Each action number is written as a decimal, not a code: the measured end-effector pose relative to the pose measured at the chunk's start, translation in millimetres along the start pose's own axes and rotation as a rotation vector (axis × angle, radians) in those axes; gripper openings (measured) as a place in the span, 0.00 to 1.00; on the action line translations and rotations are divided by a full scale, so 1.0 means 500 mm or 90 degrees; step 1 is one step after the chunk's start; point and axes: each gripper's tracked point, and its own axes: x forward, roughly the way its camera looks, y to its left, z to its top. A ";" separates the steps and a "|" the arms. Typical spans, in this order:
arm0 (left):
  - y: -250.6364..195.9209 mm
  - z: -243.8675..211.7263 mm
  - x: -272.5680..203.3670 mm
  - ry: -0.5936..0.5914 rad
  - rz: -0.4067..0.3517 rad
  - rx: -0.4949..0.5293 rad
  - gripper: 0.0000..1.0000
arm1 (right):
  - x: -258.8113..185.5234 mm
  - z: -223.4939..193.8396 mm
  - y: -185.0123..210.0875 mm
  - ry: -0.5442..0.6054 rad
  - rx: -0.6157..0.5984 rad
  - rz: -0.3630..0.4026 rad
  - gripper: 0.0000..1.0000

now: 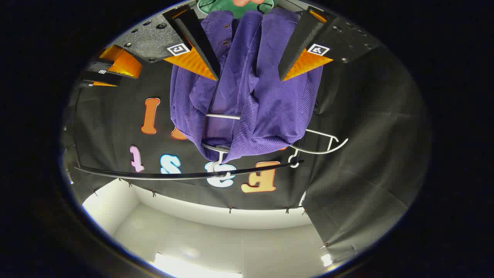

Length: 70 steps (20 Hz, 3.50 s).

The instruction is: Grasp the clothes on the hanger with both hands and then place them into the laundry hamper below.

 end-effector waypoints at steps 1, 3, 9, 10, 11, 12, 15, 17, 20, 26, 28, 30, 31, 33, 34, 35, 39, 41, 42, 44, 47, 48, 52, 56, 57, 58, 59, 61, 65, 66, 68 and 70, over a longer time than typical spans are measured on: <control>-0.001 0.001 -0.002 -0.001 0.000 0.000 0.95 | -0.001 -0.001 -0.002 0.000 -0.001 -0.001 0.94; -0.002 0.000 -0.003 0.001 -0.002 0.001 0.95 | -0.004 -0.004 0.001 0.003 -0.001 -0.001 0.94; -0.002 0.010 -0.010 -0.008 -0.001 0.001 0.92 | -0.016 0.002 0.001 -0.004 -0.006 -0.005 0.94; -0.003 0.010 -0.010 -0.008 -0.002 0.000 0.95 | -0.016 0.002 0.003 -0.004 -0.007 -0.004 0.94; -0.003 0.010 -0.012 -0.008 -0.002 0.000 0.95 | -0.015 0.003 0.002 -0.004 -0.007 -0.004 0.94; -0.001 0.010 -0.011 -0.008 -0.001 -0.002 0.92 | -0.017 0.003 0.001 -0.005 -0.009 -0.005 0.94; -0.001 0.007 -0.015 -0.008 0.001 -0.008 0.92 | -0.020 0.003 -0.003 -0.004 -0.009 -0.006 0.94; 0.003 0.006 -0.016 -0.007 0.004 -0.009 0.95 | -0.020 0.000 -0.003 -0.002 -0.007 -0.004 0.94; 0.010 0.003 -0.015 -0.005 0.011 -0.011 0.95 | -0.018 -0.002 -0.001 -0.001 -0.007 -0.003 0.94; 0.030 0.002 -0.011 0.000 0.030 -0.018 0.95 | -0.007 -0.008 -0.001 -0.001 0.000 0.004 0.94; 0.048 0.002 -0.011 0.005 0.039 -0.029 0.95 | 0.009 -0.011 0.007 0.000 0.010 0.011 0.94; 0.082 0.003 -0.014 0.005 0.062 -0.013 0.92 | 0.035 -0.018 0.024 0.002 0.014 0.020 0.94; 0.098 0.006 -0.016 0.003 0.072 -0.004 0.92 | 0.053 -0.025 0.037 0.006 0.014 0.027 0.94; 0.121 0.013 -0.020 -0.001 0.081 -0.001 0.92 | 0.094 -0.042 0.076 0.025 0.021 0.047 0.98; 0.135 0.019 -0.021 -0.003 0.085 -0.003 0.95 | 0.118 -0.049 0.100 0.032 0.031 0.061 0.98; 0.147 0.024 -0.023 -0.007 0.088 -0.003 0.95 | 0.144 -0.055 0.125 0.037 0.041 0.074 0.94; 0.190 0.030 -0.032 -0.011 0.087 -0.003 0.95 | 0.257 -0.072 0.179 0.048 0.077 0.065 0.94; 0.214 0.025 -0.032 -0.006 0.079 -0.012 0.95 | 0.314 -0.090 0.186 0.059 0.103 0.038 0.96; 0.225 0.023 -0.030 -0.004 0.073 -0.017 0.95 | 0.335 -0.102 0.191 0.072 0.119 0.028 0.98; 0.252 0.020 -0.026 0.002 0.063 -0.024 0.95 | 0.366 -0.126 0.197 0.094 0.158 0.010 1.00; 0.282 0.010 -0.015 0.015 0.034 -0.037 0.95 | 0.414 -0.140 0.158 0.083 0.153 -0.057 0.98; 0.283 0.004 -0.010 0.024 0.018 -0.040 0.95 | 0.420 -0.138 0.136 0.078 0.140 -0.084 0.98; 0.265 -0.019 0.016 0.045 -0.037 -0.056 0.95 | 0.414 -0.098 0.025 0.033 0.076 -0.166 0.63; 0.203 -0.031 0.029 0.045 -0.061 -0.060 0.95 | 0.367 -0.046 -0.022 -0.014 0.029 -0.186 0.13; 0.180 -0.038 0.035 0.049 -0.066 -0.057 0.95 | 0.352 -0.033 -0.028 -0.023 0.012 -0.183 0.07; 0.153 -0.047 0.039 0.055 -0.073 -0.055 0.92 | 0.344 -0.016 -0.035 -0.032 -0.001 -0.177 0.07; 0.124 -0.056 0.038 0.061 -0.081 -0.054 0.95 | 0.332 -0.003 -0.037 -0.040 -0.007 -0.167 0.07; 0.067 -0.074 0.053 0.066 -0.094 -0.058 0.95 | 0.312 0.012 -0.034 -0.051 0.008 -0.126 0.01; -0.010 -0.105 0.098 0.060 -0.063 -0.048 0.92 | 0.267 0.029 -0.033 -0.050 0.062 -0.025 0.07; -0.017 -0.110 0.116 0.051 -0.042 -0.040 0.95 | 0.264 0.029 -0.031 -0.045 0.072 0.005 0.07; -0.008 -0.119 0.155 0.024 0.025 -0.006 0.92 | 0.257 0.036 -0.032 -0.039 0.079 0.050 0.07; 0.018 -0.130 0.190 0.005 0.096 0.030 0.95 | 0.254 0.042 -0.037 -0.042 0.073 0.076 0.07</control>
